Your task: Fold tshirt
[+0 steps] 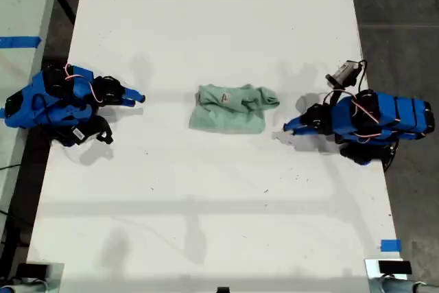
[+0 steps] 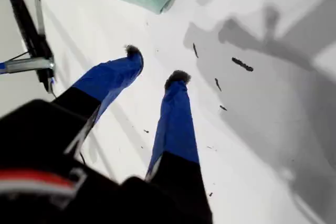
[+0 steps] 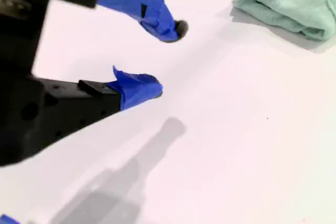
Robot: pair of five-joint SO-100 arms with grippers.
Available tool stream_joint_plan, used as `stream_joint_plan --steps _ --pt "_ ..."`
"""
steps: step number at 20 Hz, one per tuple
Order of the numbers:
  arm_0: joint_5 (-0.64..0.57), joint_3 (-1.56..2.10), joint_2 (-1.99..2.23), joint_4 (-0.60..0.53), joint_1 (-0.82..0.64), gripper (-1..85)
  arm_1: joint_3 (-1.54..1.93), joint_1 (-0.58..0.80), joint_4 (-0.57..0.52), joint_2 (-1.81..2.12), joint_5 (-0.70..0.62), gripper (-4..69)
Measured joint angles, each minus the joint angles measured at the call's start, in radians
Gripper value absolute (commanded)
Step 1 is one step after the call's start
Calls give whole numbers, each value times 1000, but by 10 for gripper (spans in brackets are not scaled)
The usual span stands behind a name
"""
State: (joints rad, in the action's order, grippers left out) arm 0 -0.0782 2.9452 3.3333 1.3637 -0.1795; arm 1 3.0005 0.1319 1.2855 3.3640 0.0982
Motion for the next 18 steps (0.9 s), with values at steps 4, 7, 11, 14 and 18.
stream_joint_plan --steps 4,7,11,14,18 --pt "6 2 0 0 2 165 2 40 -8 -5 -104 110" --pt "8 2 0 0 2 165 2 37 -8 -15 -532 95" --pt "8 2 0 0 2 165 3 29 -8 -8 -669 90" --pt "8 2 0 0 2 165 3 29 -8 -8 -673 90" --pt "8 2 0 0 2 165 3 29 -8 -8 -675 89"
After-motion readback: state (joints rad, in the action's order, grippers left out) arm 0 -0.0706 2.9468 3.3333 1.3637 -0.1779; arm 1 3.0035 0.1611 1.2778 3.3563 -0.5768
